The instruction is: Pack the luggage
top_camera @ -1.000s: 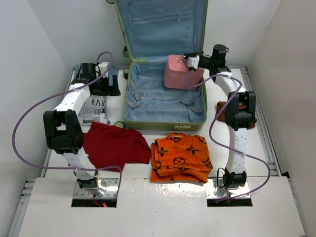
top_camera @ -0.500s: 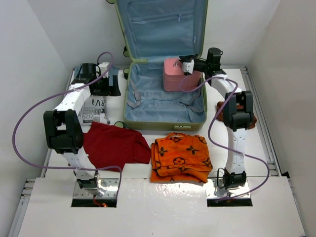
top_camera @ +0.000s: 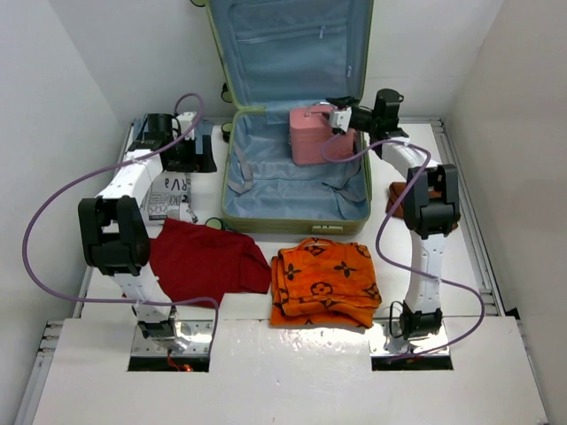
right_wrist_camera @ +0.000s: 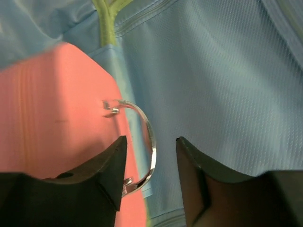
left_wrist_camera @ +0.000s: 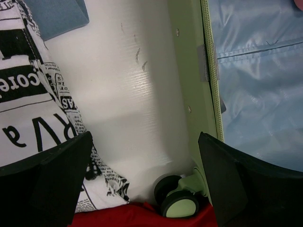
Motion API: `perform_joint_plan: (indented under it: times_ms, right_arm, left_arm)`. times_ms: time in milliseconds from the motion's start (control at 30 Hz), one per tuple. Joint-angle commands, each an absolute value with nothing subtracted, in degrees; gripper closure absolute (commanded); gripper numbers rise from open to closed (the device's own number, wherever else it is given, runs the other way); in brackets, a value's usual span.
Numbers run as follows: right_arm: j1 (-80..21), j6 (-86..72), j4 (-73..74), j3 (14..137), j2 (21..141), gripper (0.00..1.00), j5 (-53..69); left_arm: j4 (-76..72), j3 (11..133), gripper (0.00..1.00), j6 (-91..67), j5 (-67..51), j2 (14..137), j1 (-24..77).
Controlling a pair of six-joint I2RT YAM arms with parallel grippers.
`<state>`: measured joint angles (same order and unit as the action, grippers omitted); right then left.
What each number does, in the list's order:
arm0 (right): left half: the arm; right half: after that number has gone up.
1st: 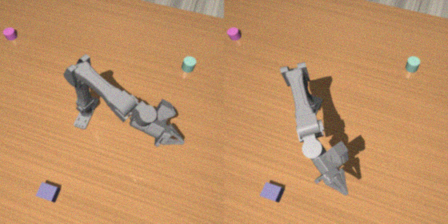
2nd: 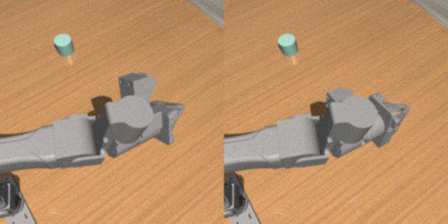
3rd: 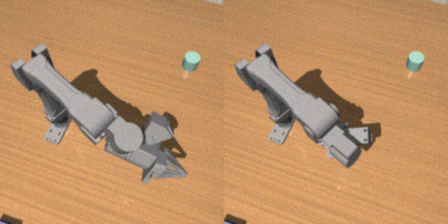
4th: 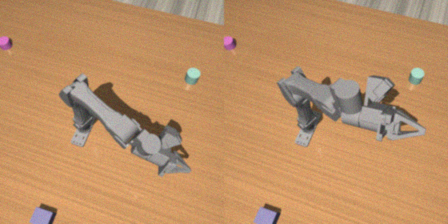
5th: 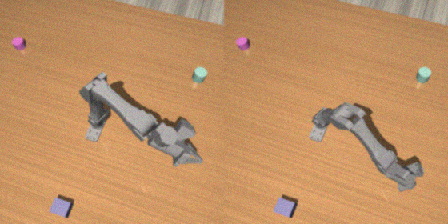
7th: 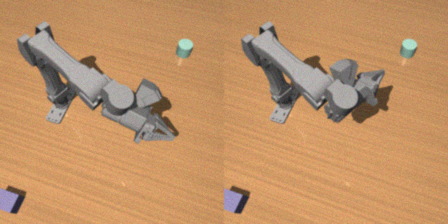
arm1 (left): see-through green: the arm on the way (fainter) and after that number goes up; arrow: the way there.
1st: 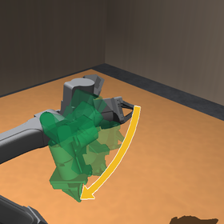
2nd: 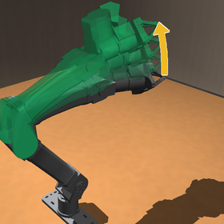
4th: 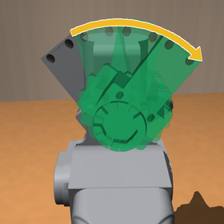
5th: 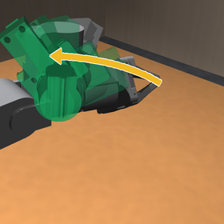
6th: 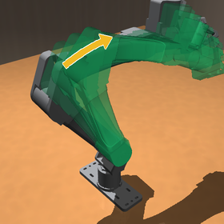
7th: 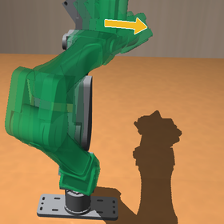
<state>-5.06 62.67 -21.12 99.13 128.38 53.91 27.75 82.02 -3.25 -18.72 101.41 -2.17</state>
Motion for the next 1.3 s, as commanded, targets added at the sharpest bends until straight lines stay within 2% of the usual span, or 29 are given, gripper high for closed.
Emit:
perform_joint_plan:
  times_ms: [0,33,67,167,200,433,967,1267]
  right_arm:
    - [-4.48,52.23,-30.04,95.46,124.02,0.59,54.85]
    - [-4.66,45.86,-34.15,94.23,122.97,0.65,54.41]
    - [-4.83,44.23,-38.19,93.17,122.44,0.79,53.45]
    - [-5.71,40.87,-43.59,92.02,122.17,0.98,51.42]
    - [-6.06,41.13,-43.77,92.28,122.60,1.00,51.42]
    - [-7.82,47.19,-42.01,96.15,127.17,1.00,47.29]
    - [-8.17,56.51,-13.81,113.28,137.02,1.00,48.08]
    - [-8.17,62.75,-0.46,118.38,140.18,1.00,50.10]
  left_arm:
    - [26.89,84.46,0.00,-3.08,-19.25,100.99,-1.76]
    - [26.89,84.46,0.00,-3.08,-19.25,100.99,-1.76]
    - [26.89,84.46,0.00,-3.08,-19.25,100.99,-1.76]
    - [26.89,84.46,0.00,-3.08,-19.78,100.99,-1.76]
    - [26.89,84.46,0.00,-3.08,-19.78,100.99,-1.76]
    - [26.89,84.46,0.00,-3.08,-19.25,100.99,-1.23]
    - [26.89,84.99,0.00,-3.08,-19.25,102.04,-1.23]
    - [26.89,84.46,0.00,-3.08,-18.72,101.51,-1.23]
